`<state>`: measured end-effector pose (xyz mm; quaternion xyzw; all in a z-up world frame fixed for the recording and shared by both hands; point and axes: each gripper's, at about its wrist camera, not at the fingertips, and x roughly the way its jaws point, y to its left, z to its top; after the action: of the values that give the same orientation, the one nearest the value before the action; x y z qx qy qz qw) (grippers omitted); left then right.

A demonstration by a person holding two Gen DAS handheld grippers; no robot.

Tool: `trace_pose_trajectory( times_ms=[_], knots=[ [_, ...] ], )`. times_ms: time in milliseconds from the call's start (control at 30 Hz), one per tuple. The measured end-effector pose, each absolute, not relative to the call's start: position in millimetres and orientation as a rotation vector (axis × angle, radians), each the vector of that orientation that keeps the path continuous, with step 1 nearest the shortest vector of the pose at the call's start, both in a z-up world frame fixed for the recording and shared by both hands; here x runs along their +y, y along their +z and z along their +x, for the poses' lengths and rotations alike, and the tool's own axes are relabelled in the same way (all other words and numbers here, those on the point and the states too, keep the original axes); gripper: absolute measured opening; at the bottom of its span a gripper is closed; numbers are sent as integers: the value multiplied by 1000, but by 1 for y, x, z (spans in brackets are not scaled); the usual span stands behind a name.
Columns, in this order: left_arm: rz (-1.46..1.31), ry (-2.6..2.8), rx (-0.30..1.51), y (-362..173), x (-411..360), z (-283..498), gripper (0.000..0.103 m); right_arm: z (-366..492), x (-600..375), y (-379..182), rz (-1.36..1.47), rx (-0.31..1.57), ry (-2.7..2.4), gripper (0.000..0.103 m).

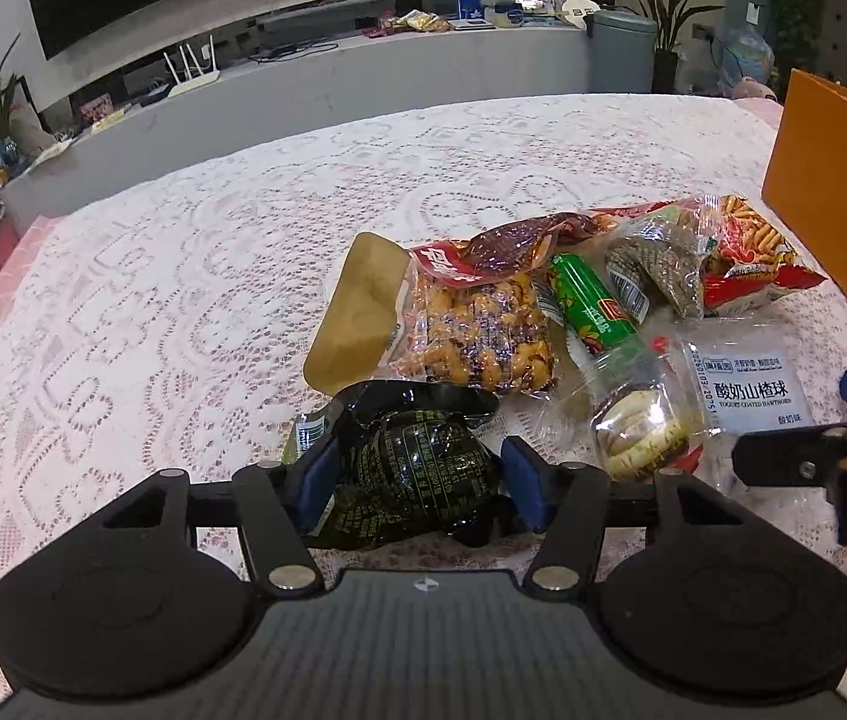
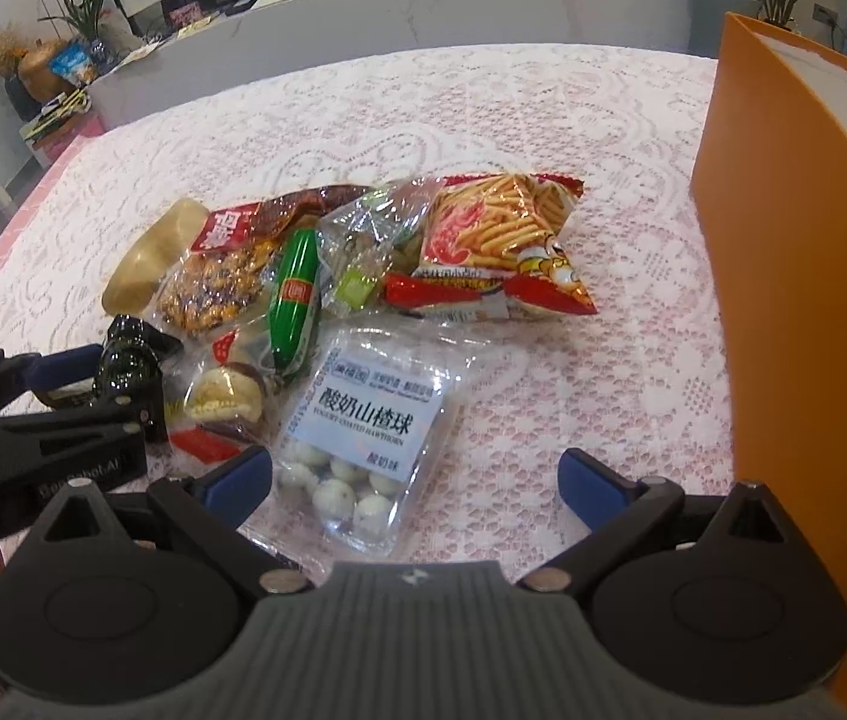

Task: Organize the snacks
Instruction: 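Grasp the clear hawthorn-ball bag with the right tool while the left tool holds the seaweed pack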

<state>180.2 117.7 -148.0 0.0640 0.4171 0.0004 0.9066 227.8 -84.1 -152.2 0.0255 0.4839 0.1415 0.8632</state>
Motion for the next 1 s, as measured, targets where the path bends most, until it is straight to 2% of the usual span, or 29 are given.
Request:
trace_pose_trajectory(
  times_ms=[33, 100, 167, 267, 300, 333, 433, 467, 500, 533, 600, 667, 767, 867, 1000],
  knots=[
    [131, 4, 861, -147, 118, 179, 65, 228, -83, -153, 45, 1016, 295, 87],
    [121, 12, 860, -146, 118, 180, 64, 229, -83, -155, 58, 1017, 297, 87],
    [110, 20, 853, -144, 120, 178, 62, 230, -83, -154, 65, 1009, 302, 82],
    [61, 28, 840, -138, 125, 175, 60, 229, -87, -152, 111, 999, 317, 55],
    [41, 31, 839, -136, 127, 174, 60, 229, -90, -150, 138, 997, 328, 39],
    [19, 33, 837, -135, 130, 172, 59, 229, -92, -149, 154, 996, 333, 32],
    [-18, 22, 841, -131, 134, 169, 59, 227, -96, -146, 166, 983, 320, 25],
    [-11, 18, 844, -131, 133, 168, 59, 228, -97, -147, 175, 990, 316, 26],
    [2, 20, 847, -132, 131, 168, 59, 228, -99, -147, 184, 993, 309, 32],
    [18, 23, 850, -133, 128, 168, 59, 229, -99, -148, 192, 992, 292, 55],
    [44, 28, 860, -134, 124, 170, 59, 231, -97, -150, 200, 997, 263, 85],
    [64, 25, 867, -135, 122, 171, 59, 232, -91, -151, 185, 987, 260, 81],
    [97, 18, 897, -141, 119, 171, 62, 230, -74, -153, 115, 979, 257, 81],
    [171, 21, 891, -146, 111, 168, 68, 225, -59, -157, 37, 959, 253, 85],
    [158, 27, 888, -148, 115, 169, 70, 223, -51, -161, -30, 939, 252, 89]
  ],
)
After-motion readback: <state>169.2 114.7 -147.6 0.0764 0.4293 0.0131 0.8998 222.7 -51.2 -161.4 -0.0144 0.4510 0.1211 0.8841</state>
